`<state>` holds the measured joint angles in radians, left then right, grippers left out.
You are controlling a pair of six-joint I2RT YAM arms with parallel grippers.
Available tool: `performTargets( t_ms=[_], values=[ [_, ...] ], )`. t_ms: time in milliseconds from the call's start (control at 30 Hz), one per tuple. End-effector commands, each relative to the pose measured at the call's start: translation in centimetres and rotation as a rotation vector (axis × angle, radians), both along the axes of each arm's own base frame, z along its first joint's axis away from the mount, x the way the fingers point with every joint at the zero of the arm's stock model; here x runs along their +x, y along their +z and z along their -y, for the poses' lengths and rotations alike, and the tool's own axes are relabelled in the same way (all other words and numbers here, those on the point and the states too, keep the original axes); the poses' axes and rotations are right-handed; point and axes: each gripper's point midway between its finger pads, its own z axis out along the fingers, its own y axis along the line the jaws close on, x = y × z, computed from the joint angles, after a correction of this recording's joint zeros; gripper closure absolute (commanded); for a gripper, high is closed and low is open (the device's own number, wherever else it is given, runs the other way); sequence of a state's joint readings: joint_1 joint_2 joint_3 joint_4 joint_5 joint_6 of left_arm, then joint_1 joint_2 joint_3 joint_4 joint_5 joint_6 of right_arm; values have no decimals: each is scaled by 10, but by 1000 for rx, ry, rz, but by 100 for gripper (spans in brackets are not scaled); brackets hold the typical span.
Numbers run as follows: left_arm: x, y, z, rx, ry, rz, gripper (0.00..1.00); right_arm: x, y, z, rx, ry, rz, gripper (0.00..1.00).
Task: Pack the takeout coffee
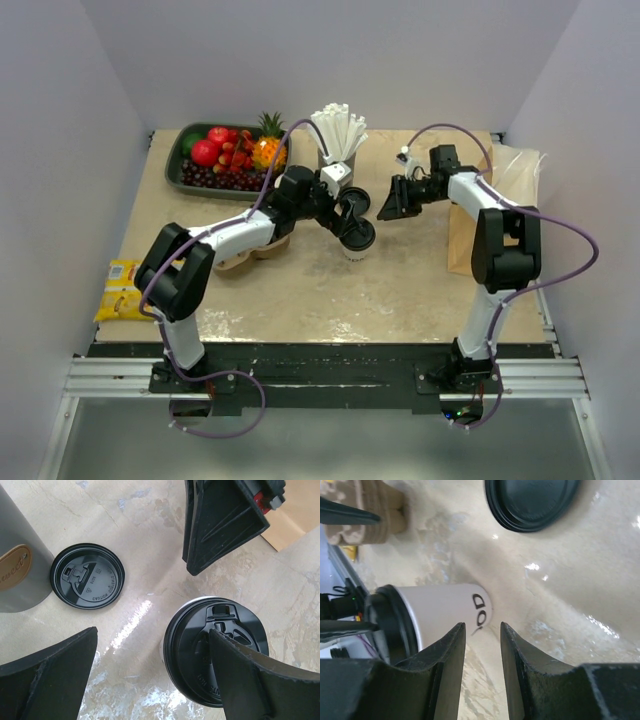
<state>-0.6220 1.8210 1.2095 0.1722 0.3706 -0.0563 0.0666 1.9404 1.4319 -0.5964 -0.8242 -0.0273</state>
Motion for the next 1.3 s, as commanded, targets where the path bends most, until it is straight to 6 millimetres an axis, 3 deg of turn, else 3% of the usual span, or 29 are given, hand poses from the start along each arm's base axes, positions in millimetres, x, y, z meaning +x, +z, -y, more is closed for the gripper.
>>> performTargets(
  t_ms=[0, 333, 633, 800, 933, 1133, 1267],
  values=[
    [10, 16, 9, -23, -18, 58, 3, -8, -17, 8, -66, 7, -32, 62],
    [15, 14, 13, -27, -14, 49, 3, -26, -26, -7, -46, 86, -61, 63],
    [15, 14, 12, -24, -12, 43, 3, -36, -19, -28, -9, 137, -47, 63],
    [14, 10, 11, -13, -9, 33, 3, -37, -18, -28, -15, 138, -48, 63],
    [11, 7, 9, -12, -6, 23, 3, -34, -20, -16, -74, 103, -57, 62],
    [10, 3, 8, -7, -6, 19, 3, -25, 5, -10, -64, 77, -12, 58],
    [8, 0, 7, -5, -12, 15, 3, -19, 35, -14, 52, 115, 39, 54]
  ],
)
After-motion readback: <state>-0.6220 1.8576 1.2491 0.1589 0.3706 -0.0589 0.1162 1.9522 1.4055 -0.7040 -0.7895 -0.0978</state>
